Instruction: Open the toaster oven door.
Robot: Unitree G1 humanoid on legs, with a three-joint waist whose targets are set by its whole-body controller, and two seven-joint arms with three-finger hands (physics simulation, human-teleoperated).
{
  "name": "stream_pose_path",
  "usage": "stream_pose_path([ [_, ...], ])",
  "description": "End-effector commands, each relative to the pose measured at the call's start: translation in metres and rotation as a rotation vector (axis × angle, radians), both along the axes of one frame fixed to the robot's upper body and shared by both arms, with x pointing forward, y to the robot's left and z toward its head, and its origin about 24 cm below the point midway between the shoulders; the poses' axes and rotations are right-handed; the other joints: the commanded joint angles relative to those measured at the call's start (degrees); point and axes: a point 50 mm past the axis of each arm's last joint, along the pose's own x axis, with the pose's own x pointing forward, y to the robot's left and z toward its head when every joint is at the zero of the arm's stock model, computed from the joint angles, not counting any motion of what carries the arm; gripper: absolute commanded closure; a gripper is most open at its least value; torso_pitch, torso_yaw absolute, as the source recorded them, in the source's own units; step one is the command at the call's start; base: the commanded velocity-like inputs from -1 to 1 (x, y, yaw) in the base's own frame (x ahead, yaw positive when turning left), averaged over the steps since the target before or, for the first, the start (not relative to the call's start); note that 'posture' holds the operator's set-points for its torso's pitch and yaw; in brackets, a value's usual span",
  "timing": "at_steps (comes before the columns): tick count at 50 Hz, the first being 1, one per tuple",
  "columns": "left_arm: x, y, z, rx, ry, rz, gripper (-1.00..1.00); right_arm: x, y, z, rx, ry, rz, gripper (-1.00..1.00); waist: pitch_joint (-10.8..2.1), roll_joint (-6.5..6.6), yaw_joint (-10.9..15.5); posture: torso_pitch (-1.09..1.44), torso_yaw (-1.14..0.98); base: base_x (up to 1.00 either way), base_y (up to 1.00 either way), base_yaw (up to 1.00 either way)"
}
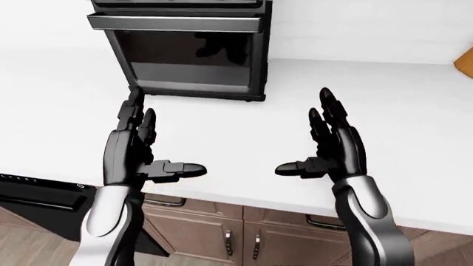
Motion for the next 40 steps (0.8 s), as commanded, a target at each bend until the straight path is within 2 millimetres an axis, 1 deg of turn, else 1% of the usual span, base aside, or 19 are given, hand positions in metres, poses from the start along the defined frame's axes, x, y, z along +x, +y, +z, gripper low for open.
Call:
stream_pose_path([
  [1, -0.003, -0.003, 0.012, 0.009, -0.072, -0.013, -1.00, -0.003, -0.002, 0.015, -0.003, -0.086, -0.010, -1.00, -1.05, 0.63, -0.30, 0.00, 0.00, 0.00, 0.00, 0.00],
  [2, -0.003, -0.003, 0.013, 0.010, -0.073, -0.014, -1.00, -0.003, -0.002, 0.015, -0.002, -0.091, -0.011, -1.00, -0.91, 0.72, -0.07, 0.00, 0.00, 0.00, 0.00, 0.00],
  [3, -0.003, -0.003, 0.013, 0.010, -0.074, -0.014, -1.00, -0.004, -0.003, 0.016, -0.001, -0.092, -0.013, -1.00, -0.79, 0.52, 0.09, 0.00, 0.00, 0.00, 0.00, 0.00],
  [4, -0.003, -0.003, 0.013, 0.012, -0.075, -0.013, -1.00, -0.004, -0.003, 0.016, -0.002, -0.093, -0.014, -1.00, -0.54, -0.07, 0.16, 0.00, 0.00, 0.00, 0.00, 0.00],
  [6, -0.004, -0.003, 0.014, 0.015, -0.078, -0.012, -1.00, -0.004, -0.003, 0.016, -0.002, -0.094, -0.016, -1.00, -0.24, -1.46, 0.32, 0.00, 0.00, 0.00, 0.00, 0.00],
  [8, -0.005, -0.003, 0.015, 0.017, -0.081, -0.011, -1.00, -0.004, -0.003, 0.016, -0.002, -0.095, -0.015, -1.00, -0.20, -3.42, 0.71, 0.00, 0.00, 0.00, 0.00, 0.00],
  [9, -0.005, -0.003, 0.015, 0.019, -0.084, -0.010, -1.00, -0.004, -0.003, 0.017, -0.001, -0.096, -0.014, -1.00, 0.05, -4.09, 0.48, 0.00, 0.00, 0.00, 0.00, 0.00],
  [10, -0.005, -0.003, 0.015, 0.022, -0.086, -0.010, -1.00, -0.005, -0.003, 0.018, -0.001, -0.097, -0.014, -1.00, -0.60, -2.66, 1.19, 0.00, 0.00, 0.00, 0.00, 0.00],
  [11, -0.005, -0.003, 0.016, 0.025, -0.090, -0.011, -1.00, -0.005, -0.003, 0.017, -0.001, -0.097, -0.015, -1.00, -1.30, -2.84, 1.01, 0.00, 0.00, 0.00, 0.00, 0.00],
  [13, -0.005, -0.004, 0.017, 0.038, -0.100, -0.017, -1.00, -0.005, -0.003, 0.018, 0.000, -0.100, -0.016, -1.00, -1.87, -2.66, 1.16, 0.00, 0.00, 0.00, 0.00, 0.00],
  [18, -0.003, -0.006, 0.020, 0.057, -0.112, -0.023, -1.00, -0.006, -0.005, 0.021, 0.000, -0.108, -0.019, -1.00, -2.29, -2.22, 1.20, 0.00, 0.00, 0.00, 0.00, 0.00],
  [19, -0.005, -0.006, 0.024, 0.058, -0.140, -0.029, -1.00, -0.006, -0.005, 0.021, 0.000, -0.109, -0.020, -1.00, -2.30, -2.20, 1.20, 0.00, 0.00, 0.00, 0.00, 0.00],
  [24, -0.004, -0.007, 0.027, 0.079, -0.138, -0.031, -1.00, -0.007, -0.007, 0.022, 0.000, -0.116, -0.024, -1.00, -2.25, -2.18, 1.06, 0.00, 0.00, 0.00, 0.00, 0.00],
  [28, -0.005, -0.008, 0.029, 0.080, -0.136, -0.039, -1.00, -0.007, -0.007, 0.022, -0.001, -0.117, -0.023, -1.00, -2.70, -2.20, 1.01, -0.03, 0.00, 0.00, 0.00, 0.00],
  [34, -0.004, -0.011, 0.028, 0.084, -0.132, -0.050, -1.00, -0.005, -0.008, 0.021, 0.002, -0.115, -0.025, -1.00, -4.18, -2.23, 0.96, -0.08, 0.00, 0.00, 0.00, 0.00],
  [40, -0.004, -0.011, 0.025, 0.084, -0.132, -0.053, -1.00, -0.007, -0.008, 0.019, 0.004, -0.113, -0.026, -1.00, -6.32, -2.27, 1.06, -0.13, 0.00, 0.00, 0.00, 0.00],
])
